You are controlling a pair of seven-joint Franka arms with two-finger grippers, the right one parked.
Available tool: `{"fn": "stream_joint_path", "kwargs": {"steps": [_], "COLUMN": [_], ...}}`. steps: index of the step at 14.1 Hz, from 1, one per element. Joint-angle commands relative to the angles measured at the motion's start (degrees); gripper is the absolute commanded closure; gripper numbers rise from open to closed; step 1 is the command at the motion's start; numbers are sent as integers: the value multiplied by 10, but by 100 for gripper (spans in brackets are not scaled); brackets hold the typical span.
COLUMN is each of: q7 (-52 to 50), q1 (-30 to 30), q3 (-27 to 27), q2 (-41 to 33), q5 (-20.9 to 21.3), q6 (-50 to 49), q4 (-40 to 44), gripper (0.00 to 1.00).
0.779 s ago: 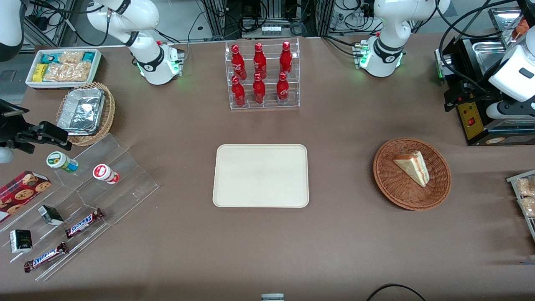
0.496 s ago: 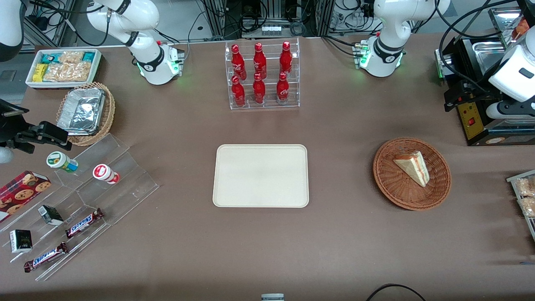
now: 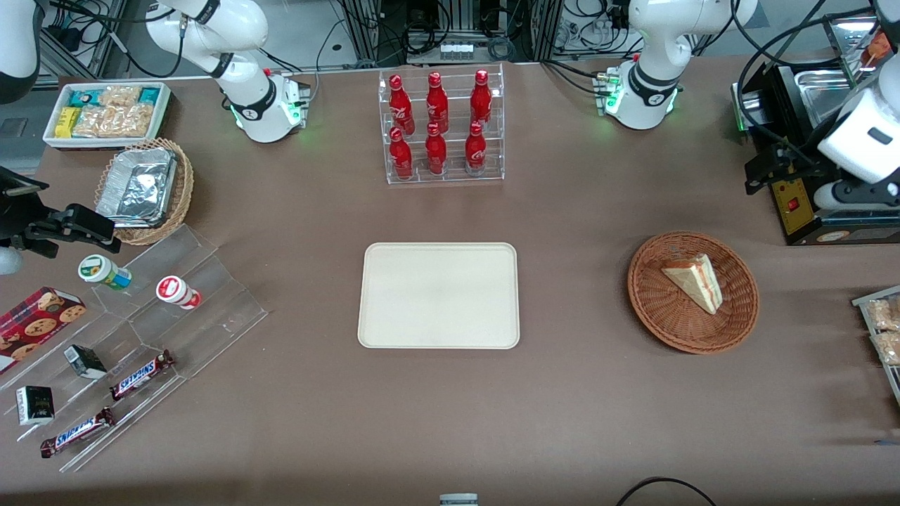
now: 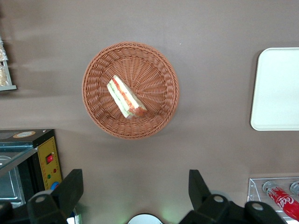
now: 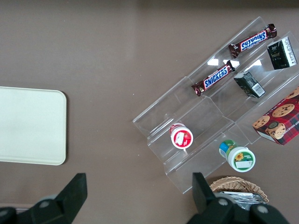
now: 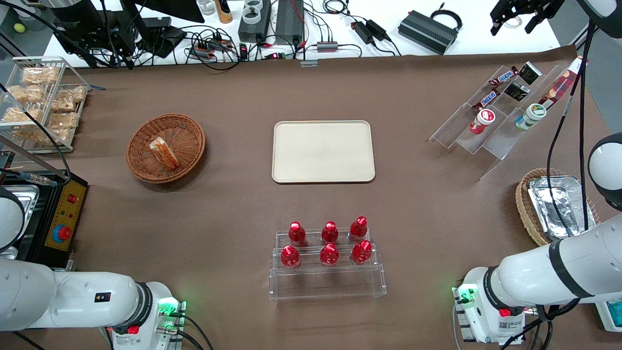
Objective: Place sandwich from basket to tray
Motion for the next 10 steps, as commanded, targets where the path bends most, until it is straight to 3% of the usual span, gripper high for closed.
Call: {"fn": "stream_joint_path", "kwargs": {"steps": [1,4,10], "q7": [-47,-138,-237], "q1": [5,3,4], "q3": [12,22,36], "q2": [22,51,47], "q5": [-5,-1,-3], "q6": [31,51,247], "q4": [-13,-29,-184], "gripper": [0,0,0]}}
